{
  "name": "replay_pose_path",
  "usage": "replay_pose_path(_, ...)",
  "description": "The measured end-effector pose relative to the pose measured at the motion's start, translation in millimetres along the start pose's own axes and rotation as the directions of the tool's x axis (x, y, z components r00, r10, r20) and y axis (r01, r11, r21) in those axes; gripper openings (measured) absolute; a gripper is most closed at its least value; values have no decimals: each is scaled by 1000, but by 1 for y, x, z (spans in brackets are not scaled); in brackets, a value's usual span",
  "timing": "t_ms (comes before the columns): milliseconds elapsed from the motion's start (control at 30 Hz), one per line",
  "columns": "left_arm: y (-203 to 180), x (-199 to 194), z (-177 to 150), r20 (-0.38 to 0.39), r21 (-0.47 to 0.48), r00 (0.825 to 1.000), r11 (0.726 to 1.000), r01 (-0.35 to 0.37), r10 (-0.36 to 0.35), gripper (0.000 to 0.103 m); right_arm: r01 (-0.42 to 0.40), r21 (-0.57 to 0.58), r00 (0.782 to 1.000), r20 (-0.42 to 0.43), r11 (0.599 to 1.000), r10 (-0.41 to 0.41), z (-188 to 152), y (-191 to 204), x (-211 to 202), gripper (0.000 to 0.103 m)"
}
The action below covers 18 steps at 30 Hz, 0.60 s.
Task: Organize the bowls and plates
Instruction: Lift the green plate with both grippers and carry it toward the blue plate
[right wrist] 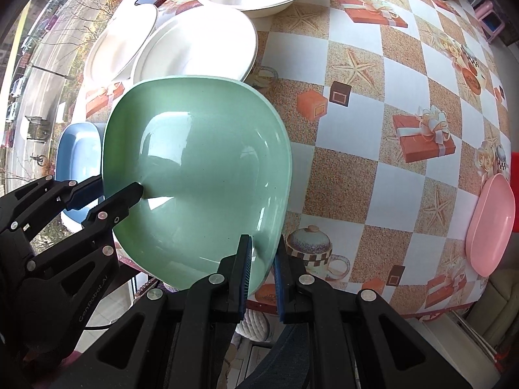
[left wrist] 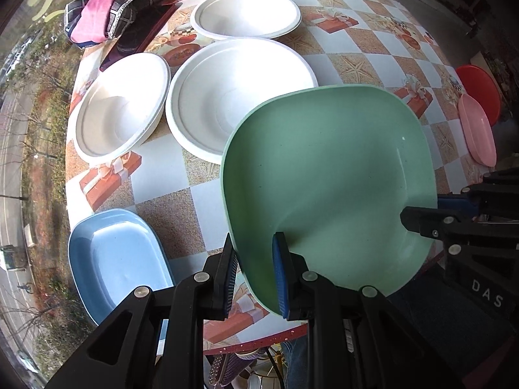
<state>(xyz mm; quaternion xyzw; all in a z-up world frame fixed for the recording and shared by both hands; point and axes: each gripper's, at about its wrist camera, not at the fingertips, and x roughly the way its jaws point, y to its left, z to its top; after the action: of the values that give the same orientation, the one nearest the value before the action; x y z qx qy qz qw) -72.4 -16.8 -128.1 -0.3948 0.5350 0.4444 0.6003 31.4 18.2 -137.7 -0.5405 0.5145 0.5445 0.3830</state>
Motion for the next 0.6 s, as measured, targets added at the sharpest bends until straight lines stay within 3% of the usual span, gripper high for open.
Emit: replay_pose_path(600, 77, -15, -36, 0, -234, 996, 968, -88, 91, 23, -16, -272, 999, -38, 962, 6, 15, 81, 6, 15)
